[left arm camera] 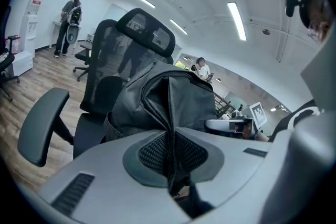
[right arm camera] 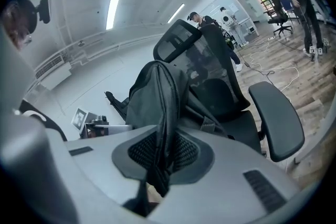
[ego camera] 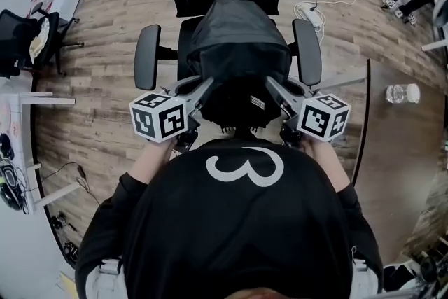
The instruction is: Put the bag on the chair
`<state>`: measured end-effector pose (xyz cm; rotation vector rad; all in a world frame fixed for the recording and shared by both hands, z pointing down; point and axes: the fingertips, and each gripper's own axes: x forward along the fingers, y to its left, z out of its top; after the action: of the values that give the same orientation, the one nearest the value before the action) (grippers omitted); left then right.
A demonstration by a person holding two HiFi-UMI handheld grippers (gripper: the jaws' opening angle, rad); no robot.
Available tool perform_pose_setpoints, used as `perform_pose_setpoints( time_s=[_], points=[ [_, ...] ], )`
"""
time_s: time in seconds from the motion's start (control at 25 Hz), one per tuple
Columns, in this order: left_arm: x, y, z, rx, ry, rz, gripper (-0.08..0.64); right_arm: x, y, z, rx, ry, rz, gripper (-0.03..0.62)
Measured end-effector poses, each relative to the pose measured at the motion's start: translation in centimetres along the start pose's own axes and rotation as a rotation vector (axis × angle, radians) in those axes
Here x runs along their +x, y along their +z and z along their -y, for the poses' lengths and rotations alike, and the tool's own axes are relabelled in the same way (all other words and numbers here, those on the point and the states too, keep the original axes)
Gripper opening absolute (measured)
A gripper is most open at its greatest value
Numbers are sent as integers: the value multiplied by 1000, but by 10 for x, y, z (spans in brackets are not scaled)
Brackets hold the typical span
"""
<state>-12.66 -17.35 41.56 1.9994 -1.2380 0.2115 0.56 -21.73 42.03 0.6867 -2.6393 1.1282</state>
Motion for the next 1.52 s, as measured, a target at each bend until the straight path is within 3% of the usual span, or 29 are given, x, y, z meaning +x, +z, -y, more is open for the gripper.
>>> perform_pose_setpoints(
  time_s=[1.52],
  points=[
    [115,49,-113,-104,122,-53,44,126,48,121,46,-11,-113,57]
  ],
)
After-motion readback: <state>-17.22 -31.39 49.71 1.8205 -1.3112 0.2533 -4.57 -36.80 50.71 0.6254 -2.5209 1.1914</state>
